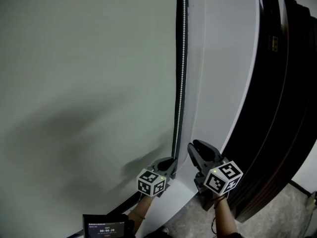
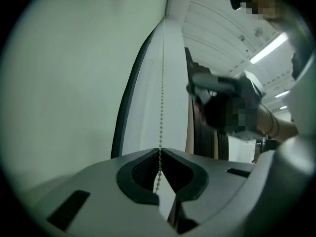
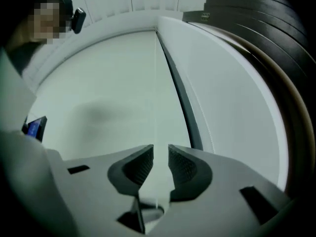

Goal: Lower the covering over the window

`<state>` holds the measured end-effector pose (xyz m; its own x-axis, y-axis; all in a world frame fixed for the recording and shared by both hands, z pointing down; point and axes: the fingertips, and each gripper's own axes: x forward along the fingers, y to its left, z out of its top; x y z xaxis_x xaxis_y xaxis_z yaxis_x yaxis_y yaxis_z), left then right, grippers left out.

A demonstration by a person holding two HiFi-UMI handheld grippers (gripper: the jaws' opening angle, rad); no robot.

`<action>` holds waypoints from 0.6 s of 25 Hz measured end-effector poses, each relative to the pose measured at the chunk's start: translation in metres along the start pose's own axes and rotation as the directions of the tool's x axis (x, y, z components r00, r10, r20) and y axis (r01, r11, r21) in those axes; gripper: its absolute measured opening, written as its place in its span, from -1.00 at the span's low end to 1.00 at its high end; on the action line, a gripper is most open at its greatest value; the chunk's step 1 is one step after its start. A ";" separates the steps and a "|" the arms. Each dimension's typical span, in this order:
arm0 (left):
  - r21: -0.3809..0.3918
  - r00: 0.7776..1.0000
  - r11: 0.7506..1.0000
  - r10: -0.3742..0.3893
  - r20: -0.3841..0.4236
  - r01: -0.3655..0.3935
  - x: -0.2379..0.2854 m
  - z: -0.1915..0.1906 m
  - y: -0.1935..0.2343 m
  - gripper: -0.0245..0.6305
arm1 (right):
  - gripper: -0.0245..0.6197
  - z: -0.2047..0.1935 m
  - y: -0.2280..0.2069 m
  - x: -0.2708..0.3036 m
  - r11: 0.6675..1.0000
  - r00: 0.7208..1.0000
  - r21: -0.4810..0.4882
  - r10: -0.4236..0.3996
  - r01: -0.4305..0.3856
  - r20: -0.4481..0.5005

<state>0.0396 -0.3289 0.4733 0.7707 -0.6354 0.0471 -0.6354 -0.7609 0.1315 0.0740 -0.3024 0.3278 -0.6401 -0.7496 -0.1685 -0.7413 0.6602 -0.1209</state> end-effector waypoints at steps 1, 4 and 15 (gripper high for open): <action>-0.027 0.999 1.000 0.002 -0.033 -0.003 -0.002 -0.021 -0.001 -0.89 | -0.67 0.018 0.004 0.006 1.000 1.000 -0.022 0.017 -0.016 0.014; -0.071 0.995 0.997 -0.005 -0.099 -0.002 -0.010 -0.064 -0.014 -0.89 | -0.62 0.058 0.012 0.024 0.995 0.998 -0.083 0.050 -0.047 0.030; -0.121 0.996 0.991 -0.061 -0.070 0.052 -0.005 -0.081 -0.046 -0.89 | -0.60 0.150 0.034 0.065 0.971 0.987 -0.231 0.096 -0.065 0.129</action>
<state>0.0684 -0.2803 0.5469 0.8095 -0.5771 0.1080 -0.5837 -0.7715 0.2530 0.0372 -0.3218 0.1664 -0.6770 -0.6700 -0.3046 -0.7250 0.6782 0.1198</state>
